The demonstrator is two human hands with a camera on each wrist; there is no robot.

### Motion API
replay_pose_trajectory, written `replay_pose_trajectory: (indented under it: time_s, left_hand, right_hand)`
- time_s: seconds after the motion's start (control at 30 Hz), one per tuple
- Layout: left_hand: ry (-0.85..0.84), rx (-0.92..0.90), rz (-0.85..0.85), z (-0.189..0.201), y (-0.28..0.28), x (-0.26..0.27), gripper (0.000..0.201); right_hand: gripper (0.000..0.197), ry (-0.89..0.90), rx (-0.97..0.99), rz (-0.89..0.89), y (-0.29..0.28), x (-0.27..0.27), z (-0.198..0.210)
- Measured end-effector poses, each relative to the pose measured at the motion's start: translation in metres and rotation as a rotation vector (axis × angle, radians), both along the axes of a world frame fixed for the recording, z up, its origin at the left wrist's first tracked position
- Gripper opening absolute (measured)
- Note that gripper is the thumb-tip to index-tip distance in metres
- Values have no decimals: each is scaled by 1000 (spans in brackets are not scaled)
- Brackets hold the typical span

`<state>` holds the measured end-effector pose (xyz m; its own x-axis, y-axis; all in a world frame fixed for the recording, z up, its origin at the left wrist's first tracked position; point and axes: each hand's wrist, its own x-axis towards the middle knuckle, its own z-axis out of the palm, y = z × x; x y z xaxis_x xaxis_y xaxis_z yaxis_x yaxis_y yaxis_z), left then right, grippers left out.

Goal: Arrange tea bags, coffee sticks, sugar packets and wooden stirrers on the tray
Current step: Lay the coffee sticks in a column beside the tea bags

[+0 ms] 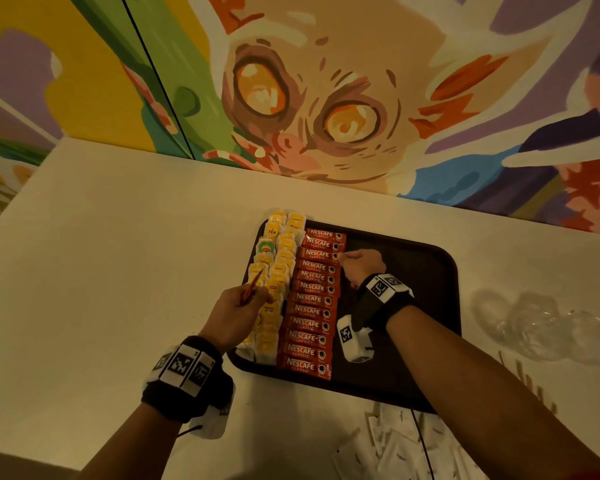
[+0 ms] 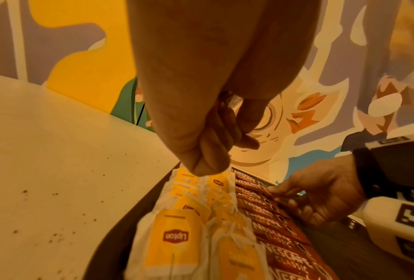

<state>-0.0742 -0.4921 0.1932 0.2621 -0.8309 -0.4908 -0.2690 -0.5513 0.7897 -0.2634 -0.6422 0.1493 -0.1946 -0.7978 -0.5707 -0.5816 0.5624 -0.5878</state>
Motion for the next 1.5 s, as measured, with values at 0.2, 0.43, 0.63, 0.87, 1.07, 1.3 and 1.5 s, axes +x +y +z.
replay_pose_trajectory:
  time_s: [0.2, 0.43, 0.63, 0.87, 1.07, 1.3, 1.5]
  left_hand:
    - [-2, 8, -20, 1, -3, -5, 28]
    - [-48, -20, -65, 0, -7, -4, 24]
    - [-91, -70, -96, 2, -9, -4, 26]
    - [-78, -145, -135, 21, -6, -13, 9]
    - [-91, -144, -141, 24, -3, -15, 31]
    - [-320, -406, -228, 17, 7, -11, 41]
    - [-430, -524, -267, 21, 10, -8, 13]
  right_hand:
    - [28, 20, 10, 40, -1, 0, 4]
    - [22, 15, -31, 52, 1, -3, 3]
    - [24, -39, -169, 16, 11, -1, 7]
    - [7, -277, -254, 202, 32, 8, 33]
    - [22, -626, -85, 415, 62, 18, 62]
    - [16, -692, -137, 323, 72, 16, 61]
    - [17, -870, -57, 156, 75, 12, 67]
